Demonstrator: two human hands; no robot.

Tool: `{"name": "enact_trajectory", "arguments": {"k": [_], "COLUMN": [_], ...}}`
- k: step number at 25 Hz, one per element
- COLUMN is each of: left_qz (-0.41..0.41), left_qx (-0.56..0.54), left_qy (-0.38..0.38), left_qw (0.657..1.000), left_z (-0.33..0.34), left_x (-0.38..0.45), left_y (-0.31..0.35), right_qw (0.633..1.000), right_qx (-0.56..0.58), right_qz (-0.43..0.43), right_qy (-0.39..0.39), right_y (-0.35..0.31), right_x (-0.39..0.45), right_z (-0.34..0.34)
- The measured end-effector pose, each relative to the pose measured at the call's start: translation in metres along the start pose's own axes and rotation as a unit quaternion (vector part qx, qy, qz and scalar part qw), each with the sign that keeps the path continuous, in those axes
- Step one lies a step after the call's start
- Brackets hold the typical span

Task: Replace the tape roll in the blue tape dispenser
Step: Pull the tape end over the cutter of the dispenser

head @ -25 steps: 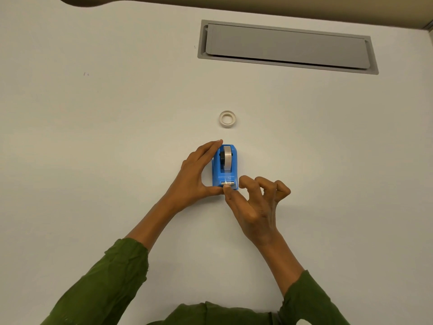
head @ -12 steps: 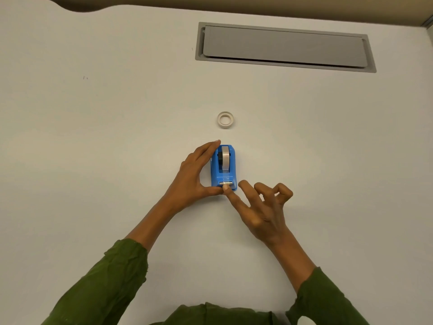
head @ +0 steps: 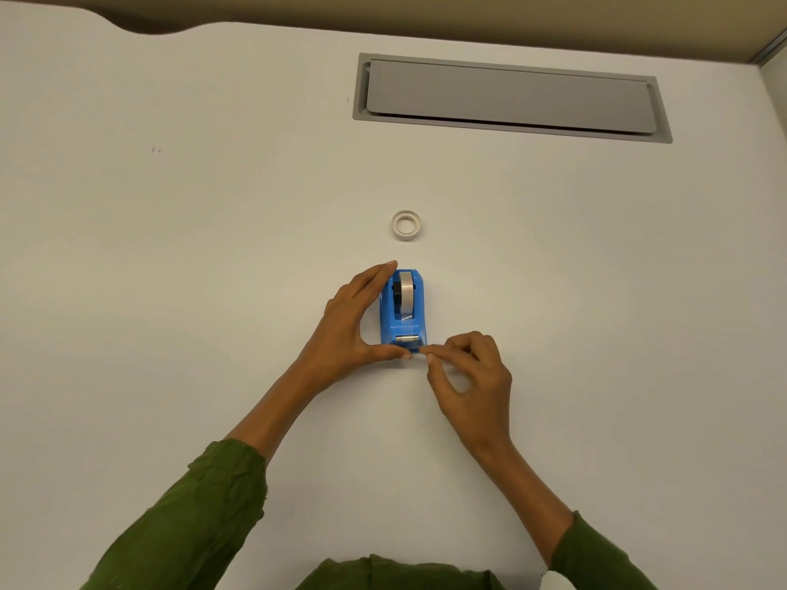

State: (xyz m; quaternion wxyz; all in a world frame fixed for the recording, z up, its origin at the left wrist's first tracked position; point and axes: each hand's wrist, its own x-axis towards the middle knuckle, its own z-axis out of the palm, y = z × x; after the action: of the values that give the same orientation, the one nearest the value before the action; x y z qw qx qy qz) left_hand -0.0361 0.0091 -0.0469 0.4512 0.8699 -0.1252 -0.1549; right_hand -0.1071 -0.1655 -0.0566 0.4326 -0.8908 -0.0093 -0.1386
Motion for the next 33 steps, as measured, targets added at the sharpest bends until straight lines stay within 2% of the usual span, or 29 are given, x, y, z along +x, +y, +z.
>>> {"name": "enact_trajectory", "arguments": {"k": [2,4,6,8,11,18,28,33], "left_qz": [0.004,0.012,0.02,0.025,0.028,0.03,0.025,0.025], "left_qx": [0.005,0.006,0.002,-0.001,-0.006,-0.01,-0.002,-0.012], "left_qy": [0.0,0.006,0.011,0.014,0.014,0.009,0.011,0.007], "left_qw": [1.0,1.0,1.0,1.0,0.999,0.999,1.0,1.0], "left_z": [0.001,0.001,0.001,0.001,0.001,0.001,0.002,0.001], "left_x": [0.0,0.0,0.0,-0.001,-0.001,-0.001,0.0,-0.002], "left_y": [0.0,-0.001,-0.001,-0.001,-0.002,-0.003,-0.004,0.002], "right_qw": [0.965,0.903,0.843,0.807,0.788,0.787,0.827,0.839], "right_qx": [0.161,0.228,0.271,0.304,0.325,0.344,0.33,0.291], "right_qz": [0.206,0.362,0.459,0.499,0.52,0.512,0.455,0.458], "right_qy": [-0.009,-0.043,-0.078,-0.083,-0.044,0.006,0.025,0.046], "right_y": [-0.015,-0.026,-0.034,-0.041,-0.045,-0.048,-0.052,-0.055], "right_x": [0.005,0.012,0.018,0.02,0.019,0.015,0.005,0.001], "right_z": [-0.003,-0.004,-0.002,0.002,0.007,0.013,0.018,0.025]}}
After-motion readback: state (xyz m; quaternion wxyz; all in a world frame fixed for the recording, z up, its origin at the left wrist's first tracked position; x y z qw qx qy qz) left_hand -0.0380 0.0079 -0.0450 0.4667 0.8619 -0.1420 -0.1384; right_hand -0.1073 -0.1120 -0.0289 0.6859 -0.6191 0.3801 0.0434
